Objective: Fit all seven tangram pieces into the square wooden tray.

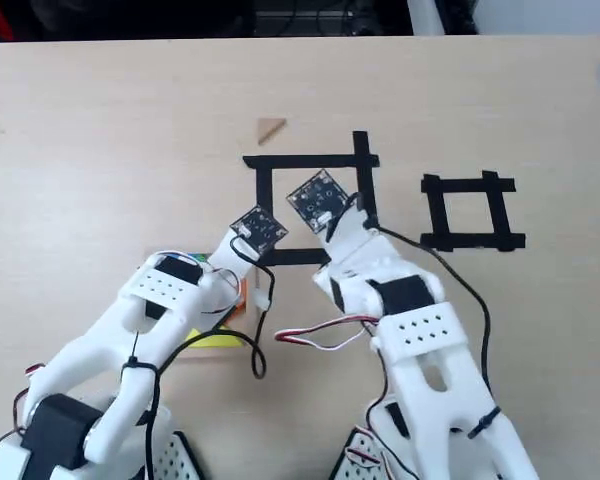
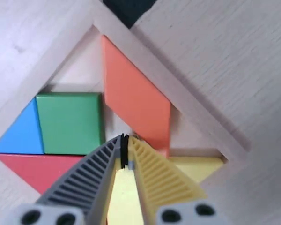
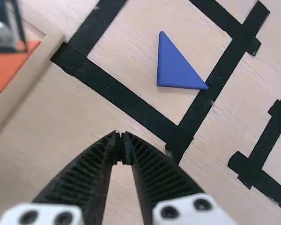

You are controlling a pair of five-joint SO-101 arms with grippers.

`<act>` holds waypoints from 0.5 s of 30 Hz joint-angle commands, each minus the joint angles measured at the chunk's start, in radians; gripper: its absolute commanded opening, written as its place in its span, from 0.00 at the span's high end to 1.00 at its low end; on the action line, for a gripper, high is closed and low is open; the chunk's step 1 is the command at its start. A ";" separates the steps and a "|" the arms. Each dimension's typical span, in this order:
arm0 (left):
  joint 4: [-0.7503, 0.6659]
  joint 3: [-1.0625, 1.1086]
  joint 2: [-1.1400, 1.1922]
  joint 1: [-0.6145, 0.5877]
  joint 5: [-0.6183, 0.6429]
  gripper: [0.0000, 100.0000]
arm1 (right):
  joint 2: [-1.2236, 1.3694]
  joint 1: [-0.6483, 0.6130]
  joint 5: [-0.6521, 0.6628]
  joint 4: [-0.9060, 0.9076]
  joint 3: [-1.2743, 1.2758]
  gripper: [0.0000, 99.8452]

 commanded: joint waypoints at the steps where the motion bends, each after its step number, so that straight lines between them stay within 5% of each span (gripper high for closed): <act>1: -0.012 -0.045 0.000 0.015 0.012 0.97 | -0.008 -0.018 0.000 0.000 -0.005 0.99; 15: 0.107 -0.054 -0.196 0.022 0.087 0.97 | -0.008 0.095 -0.003 -0.032 -0.013 0.99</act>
